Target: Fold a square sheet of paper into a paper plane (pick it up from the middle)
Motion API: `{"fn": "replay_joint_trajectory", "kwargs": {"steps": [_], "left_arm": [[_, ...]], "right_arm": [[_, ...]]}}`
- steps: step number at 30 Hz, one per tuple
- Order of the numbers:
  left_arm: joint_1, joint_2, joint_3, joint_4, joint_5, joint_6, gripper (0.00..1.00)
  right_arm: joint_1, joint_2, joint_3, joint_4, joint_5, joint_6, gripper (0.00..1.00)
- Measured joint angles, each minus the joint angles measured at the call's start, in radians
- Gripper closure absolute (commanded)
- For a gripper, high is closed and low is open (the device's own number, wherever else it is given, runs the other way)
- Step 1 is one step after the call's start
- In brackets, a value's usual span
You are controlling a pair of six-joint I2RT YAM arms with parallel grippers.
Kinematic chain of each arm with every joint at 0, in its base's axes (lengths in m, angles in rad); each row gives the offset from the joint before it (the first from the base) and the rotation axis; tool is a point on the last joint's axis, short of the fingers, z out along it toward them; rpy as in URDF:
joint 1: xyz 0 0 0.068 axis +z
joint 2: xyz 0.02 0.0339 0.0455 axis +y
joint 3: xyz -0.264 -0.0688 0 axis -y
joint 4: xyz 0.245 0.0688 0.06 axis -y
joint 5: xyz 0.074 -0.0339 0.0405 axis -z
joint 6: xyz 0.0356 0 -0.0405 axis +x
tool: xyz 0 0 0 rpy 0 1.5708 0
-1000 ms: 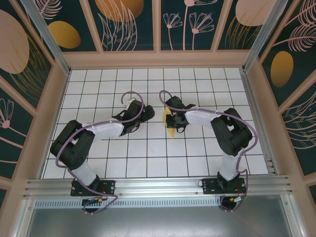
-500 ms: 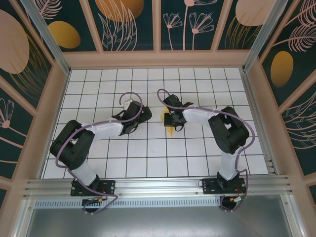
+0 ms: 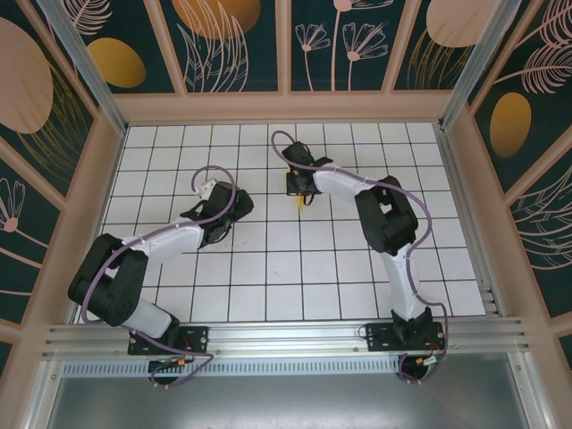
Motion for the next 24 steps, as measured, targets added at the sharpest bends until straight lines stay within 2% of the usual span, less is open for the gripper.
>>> {"fn": "replay_joint_trajectory", "kwargs": {"steps": [4, 9, 15, 18, 24], "left_arm": [[0.0, -0.002, -0.004, -0.007, -0.002, 0.0, 0.01], [0.0, -0.001, -0.004, -0.008, -0.002, 0.0, 0.02], [0.0, 0.003, -0.004, -0.008, 0.001, 0.0, 0.01], [0.0, 0.003, -0.004, -0.009, 0.006, 0.001, 0.02], [0.0, 0.002, 0.027, -0.04, -0.008, 0.019, 0.02]], "right_arm": [[-0.009, 0.059, 0.069, -0.028, 0.017, -0.013, 0.93], [-0.009, 0.066, 0.08, -0.035, 0.019, -0.021, 0.91], [-0.009, 0.077, 0.093, -0.038, 0.018, -0.018, 0.82], [-0.009, 0.079, 0.111, -0.058, 0.015, -0.014, 0.74], [-0.009, 0.052, 0.134, -0.09, 0.014, 0.008, 0.47]]}}
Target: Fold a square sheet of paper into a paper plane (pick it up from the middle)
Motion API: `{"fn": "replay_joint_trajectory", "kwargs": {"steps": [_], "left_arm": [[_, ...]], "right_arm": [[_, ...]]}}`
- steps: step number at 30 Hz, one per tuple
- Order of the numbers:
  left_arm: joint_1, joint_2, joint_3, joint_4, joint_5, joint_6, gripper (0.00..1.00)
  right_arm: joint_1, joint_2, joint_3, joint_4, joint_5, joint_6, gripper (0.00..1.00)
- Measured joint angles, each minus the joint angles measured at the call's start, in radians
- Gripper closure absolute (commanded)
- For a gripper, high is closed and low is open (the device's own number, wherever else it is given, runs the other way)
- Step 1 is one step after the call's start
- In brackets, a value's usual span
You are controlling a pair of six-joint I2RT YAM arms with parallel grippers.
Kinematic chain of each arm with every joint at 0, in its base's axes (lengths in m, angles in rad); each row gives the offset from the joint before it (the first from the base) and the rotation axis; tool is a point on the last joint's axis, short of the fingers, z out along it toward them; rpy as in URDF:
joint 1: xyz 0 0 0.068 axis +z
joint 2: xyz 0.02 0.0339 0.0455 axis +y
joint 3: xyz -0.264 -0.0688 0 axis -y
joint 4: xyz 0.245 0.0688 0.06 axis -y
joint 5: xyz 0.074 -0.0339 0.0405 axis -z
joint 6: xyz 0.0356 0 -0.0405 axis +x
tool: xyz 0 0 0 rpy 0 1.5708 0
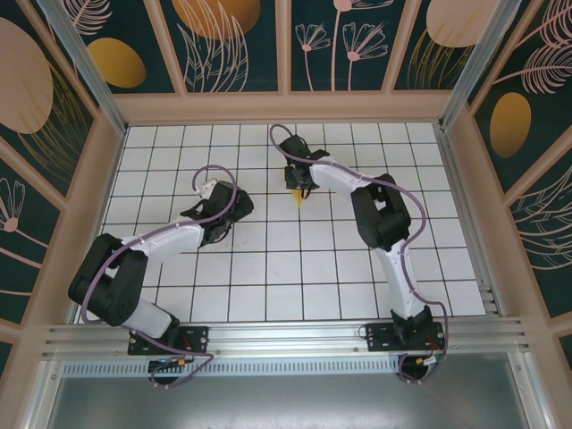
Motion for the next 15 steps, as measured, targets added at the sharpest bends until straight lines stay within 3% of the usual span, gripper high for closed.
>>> {"fn": "replay_joint_trajectory", "kwargs": {"steps": [8, 11, 14, 15], "left_arm": [[0.029, -0.022, 0.113, -0.027, -0.098, 0.084, 0.01], [0.069, -0.066, 0.114, -0.024, -0.149, 0.148, 0.01], [0.113, -0.143, 0.07, 0.028, -0.204, 0.218, 0.02], [0.126, -0.177, 0.043, 0.045, -0.23, 0.24, 0.01]], "right_arm": [[-0.013, -0.278, -0.092, 0.05, 0.011, -0.003, 0.28], [-0.047, -0.446, -0.208, 0.121, 0.052, -0.011, 0.21], [-0.129, -0.605, -0.367, 0.212, 0.098, -0.027, 0.02], [-0.165, -0.655, -0.43, 0.243, 0.121, -0.034, 0.01]]}}
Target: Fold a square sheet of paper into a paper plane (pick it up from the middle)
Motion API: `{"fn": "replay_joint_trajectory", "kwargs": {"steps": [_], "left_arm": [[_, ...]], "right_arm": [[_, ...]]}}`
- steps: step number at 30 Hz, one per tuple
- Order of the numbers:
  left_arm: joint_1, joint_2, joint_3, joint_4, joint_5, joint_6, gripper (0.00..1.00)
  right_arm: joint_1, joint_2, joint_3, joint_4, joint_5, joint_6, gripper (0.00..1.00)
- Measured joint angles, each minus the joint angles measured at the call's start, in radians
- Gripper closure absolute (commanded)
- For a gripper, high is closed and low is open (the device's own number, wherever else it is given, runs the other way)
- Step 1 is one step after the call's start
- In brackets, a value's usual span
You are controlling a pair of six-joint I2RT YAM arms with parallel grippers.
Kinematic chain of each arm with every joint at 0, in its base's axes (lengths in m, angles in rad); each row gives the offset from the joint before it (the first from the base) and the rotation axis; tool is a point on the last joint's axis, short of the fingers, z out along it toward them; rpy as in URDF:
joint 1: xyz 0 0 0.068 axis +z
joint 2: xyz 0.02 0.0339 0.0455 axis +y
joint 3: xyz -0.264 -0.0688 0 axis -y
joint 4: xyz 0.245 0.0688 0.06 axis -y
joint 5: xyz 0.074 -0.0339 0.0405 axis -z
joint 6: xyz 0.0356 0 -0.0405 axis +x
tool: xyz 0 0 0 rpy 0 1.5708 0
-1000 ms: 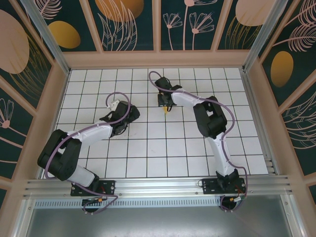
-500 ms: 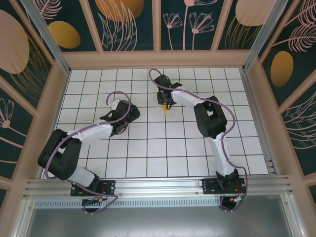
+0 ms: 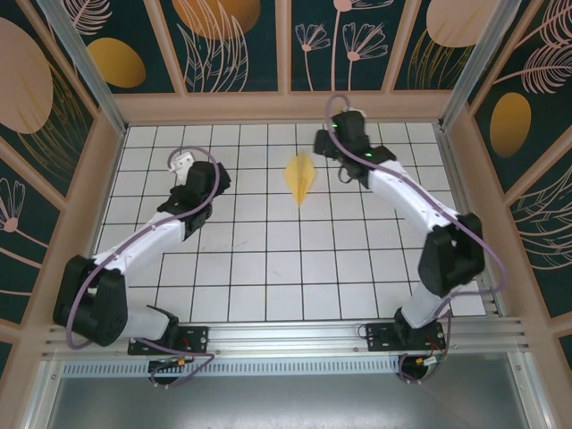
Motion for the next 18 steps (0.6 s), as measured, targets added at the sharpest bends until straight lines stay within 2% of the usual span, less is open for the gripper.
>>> {"fn": "replay_joint_trajectory", "kwargs": {"steps": [5, 10, 15, 18], "left_arm": [[0.066, -0.141, -0.173, 0.118, -0.134, 0.098, 0.01], [0.14, -0.195, -0.328, 0.209, -0.212, 0.197, 0.02], [0.206, -0.192, -0.443, 0.389, -0.203, 0.312, 0.02], [0.235, -0.17, -0.522, 0.527, -0.127, 0.385, 0.01]], "right_arm": [[-0.149, -0.168, -0.294, 0.137, 0.149, -0.022, 0.01], [-0.267, -0.243, -0.568, 0.303, 0.215, -0.043, 0.01], [-0.381, -0.264, -0.755, 0.465, 0.181, -0.074, 0.01], [-0.416, -0.264, -0.846, 0.592, 0.14, -0.11, 0.01]]}}
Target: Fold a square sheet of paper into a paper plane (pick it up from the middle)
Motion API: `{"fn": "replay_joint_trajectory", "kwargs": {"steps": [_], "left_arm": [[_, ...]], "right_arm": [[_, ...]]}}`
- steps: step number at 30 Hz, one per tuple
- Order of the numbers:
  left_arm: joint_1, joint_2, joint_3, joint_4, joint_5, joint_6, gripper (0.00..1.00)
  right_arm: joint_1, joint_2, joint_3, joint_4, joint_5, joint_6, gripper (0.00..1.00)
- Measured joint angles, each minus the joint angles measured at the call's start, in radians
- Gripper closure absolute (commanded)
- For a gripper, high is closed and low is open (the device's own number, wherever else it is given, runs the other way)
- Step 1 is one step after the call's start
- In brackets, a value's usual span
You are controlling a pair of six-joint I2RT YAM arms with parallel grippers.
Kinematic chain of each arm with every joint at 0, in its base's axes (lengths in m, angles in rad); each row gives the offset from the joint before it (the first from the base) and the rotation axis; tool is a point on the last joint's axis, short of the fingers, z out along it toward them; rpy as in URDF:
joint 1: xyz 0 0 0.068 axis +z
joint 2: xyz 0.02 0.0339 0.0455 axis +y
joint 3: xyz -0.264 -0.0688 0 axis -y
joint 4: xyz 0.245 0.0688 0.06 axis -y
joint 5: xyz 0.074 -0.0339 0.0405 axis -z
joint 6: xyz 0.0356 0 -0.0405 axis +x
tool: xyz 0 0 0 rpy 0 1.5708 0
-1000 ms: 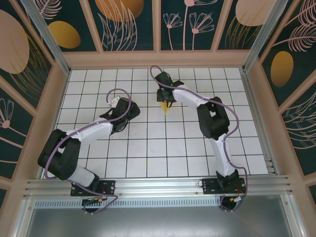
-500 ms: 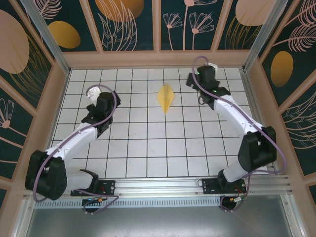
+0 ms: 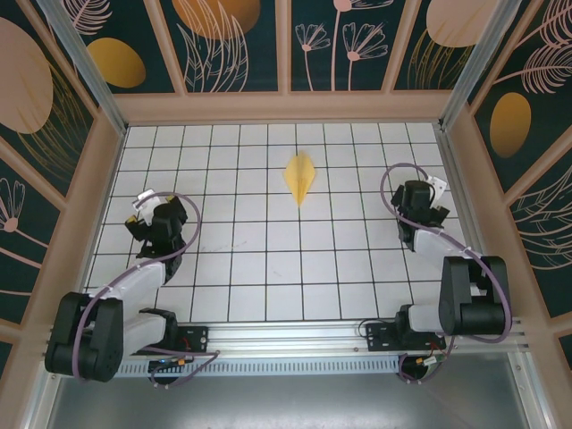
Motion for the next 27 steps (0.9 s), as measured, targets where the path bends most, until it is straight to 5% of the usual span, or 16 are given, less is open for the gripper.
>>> {"fn": "replay_joint_trajectory", "kwargs": {"steps": [11, 27], "left_arm": [[0.034, 0.157, -0.061, 0.391, 0.273, 0.208, 0.02], [0.149, 0.344, -0.099, 0.725, 0.448, 0.228, 0.02]], "right_arm": [[-0.003, 0.053, -0.187, 0.469, -0.194, -0.167, 0.02], [-0.066, 0.172, -0.291, 0.858, -0.377, -0.191, 0.01]]}}
